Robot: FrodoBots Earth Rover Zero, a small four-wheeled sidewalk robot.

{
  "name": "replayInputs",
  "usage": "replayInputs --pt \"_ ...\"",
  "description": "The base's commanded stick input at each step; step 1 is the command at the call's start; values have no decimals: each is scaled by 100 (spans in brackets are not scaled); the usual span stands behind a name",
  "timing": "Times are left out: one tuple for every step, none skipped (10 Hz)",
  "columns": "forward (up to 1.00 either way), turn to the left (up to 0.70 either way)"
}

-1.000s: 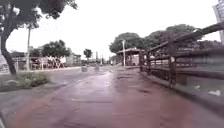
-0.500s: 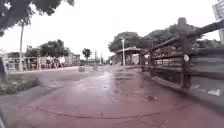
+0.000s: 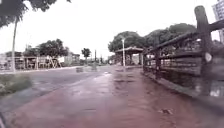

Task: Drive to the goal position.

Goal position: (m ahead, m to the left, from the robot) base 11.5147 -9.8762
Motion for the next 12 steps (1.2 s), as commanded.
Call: replayInputs --pt "100 -2" --pt "100 -18" --pt "100 -37" --pt "100 -17" --pt "100 -10" --pt "100 -4" --pt "100 0" --pt "100 0" --pt "100 -2" --pt "100 -40" --pt "100 -40" --pt "100 -40"
